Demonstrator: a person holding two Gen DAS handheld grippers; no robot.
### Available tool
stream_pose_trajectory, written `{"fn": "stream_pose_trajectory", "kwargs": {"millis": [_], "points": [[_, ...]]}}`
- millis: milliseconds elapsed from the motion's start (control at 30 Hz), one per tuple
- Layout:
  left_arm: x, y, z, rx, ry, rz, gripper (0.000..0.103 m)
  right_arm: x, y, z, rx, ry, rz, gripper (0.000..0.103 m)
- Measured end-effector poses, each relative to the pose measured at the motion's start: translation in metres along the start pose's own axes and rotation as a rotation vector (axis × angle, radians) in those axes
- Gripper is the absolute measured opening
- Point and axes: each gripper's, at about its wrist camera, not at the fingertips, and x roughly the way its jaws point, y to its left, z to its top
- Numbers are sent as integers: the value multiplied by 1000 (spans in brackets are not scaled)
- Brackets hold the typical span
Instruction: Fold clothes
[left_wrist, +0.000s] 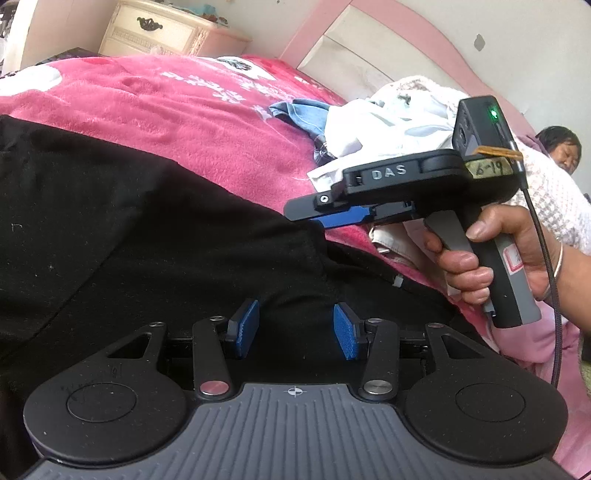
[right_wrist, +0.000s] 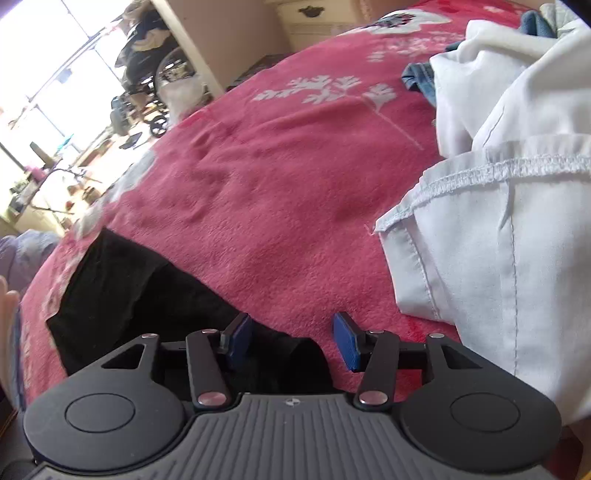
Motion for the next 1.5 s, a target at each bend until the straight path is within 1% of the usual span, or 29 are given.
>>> {"fn": "stream_pose_trajectory", "kwargs": {"millis": [100, 167, 200, 267, 300, 333, 367, 467, 567, 667, 733, 800, 900, 933, 967, 1000, 1033, 1133, 1200, 1267, 1333, 1400, 1433, 1467, 1500], "points": [[1, 1, 0, 2, 0, -1, 45, -3, -3, -3, 2, 8, 40, 52], [2, 1, 0, 1, 0, 0, 45, -4, -4, -6, -9, 18, 59, 46], [1, 1, -1, -1, -1, 0, 45, -4, -4, -8, -5, 21, 67, 42], [2, 1, -1, -4, -1, 1, 45, -3, -6, -8, 5, 15, 60, 29], [3, 1, 0, -8, -1, 1, 45, -4, -7, -9, 8, 11, 61, 25], [2, 1, 0, -10, -2, 0, 45, -4, -7, -9, 10, 6, 66, 17], [2, 1, -1, -11, -2, -1, 45, -6, -4, -10, -3, -3, 67, 11], [1, 2, -1, -9, -3, 1, 45, -12, 6, -12, -61, -49, 45, 8], [2, 2, -2, -7, -4, 4, 45, -13, 21, -15, -135, -97, -12, 8], [2, 1, -1, -6, -5, 9, 45, -4, 39, -22, -237, -130, -108, 8], [2, 1, -1, -6, -5, 10, 45, 3, 49, -30, -302, -168, -175, 8], [2, 1, -1, -5, -5, 12, 45, 10, 54, -37, -335, -190, -217, 8], [2, 0, -1, -1, -5, 16, 45, 16, 56, -42, -334, -239, -269, 10], [3, 0, -1, 0, -5, 17, 45, 16, 55, -41, -322, -253, -276, 18], [3, 0, -2, 2, -5, 18, 45, 15, 52, -40, -297, -263, -283, 31], [3, 0, -2, 2, -6, 19, 45, 11, 48, -37, -268, -281, -289, 37], [3, 0, -2, 2, -7, 19, 45, 7, 44, -35, -238, -300, -295, 40], [3, 0, -2, -1, -8, 19, 45, -12, 33, -28, -185, -356, -343, 40], [3, 1, -2, -4, -7, 18, 45, -26, 29, -25, -165, -357, -316, 39], [3, 1, -1, -6, -7, 17, 45, -33, 32, -27, -199, -311, -237, 38], [3, 1, -2, -4, -8, 19, 45, -30, 40, -33, -279, -222, -164, 38], [3, 0, -1, -5, -9, 22, 45, -16, 42, -40, -336, -125, -159, 37], [3, 0, -1, -6, -9, 24, 45, -10, 41, -42, -354, -111, -217, 34], [3, -1, -1, -9, -9, 26, 45, -9, 33, -41, -326, -129, -286, 31], [2, -1, 0, -10, -10, 29, 45, -10, 25, -39, -291, -152, -355, 31]]}}
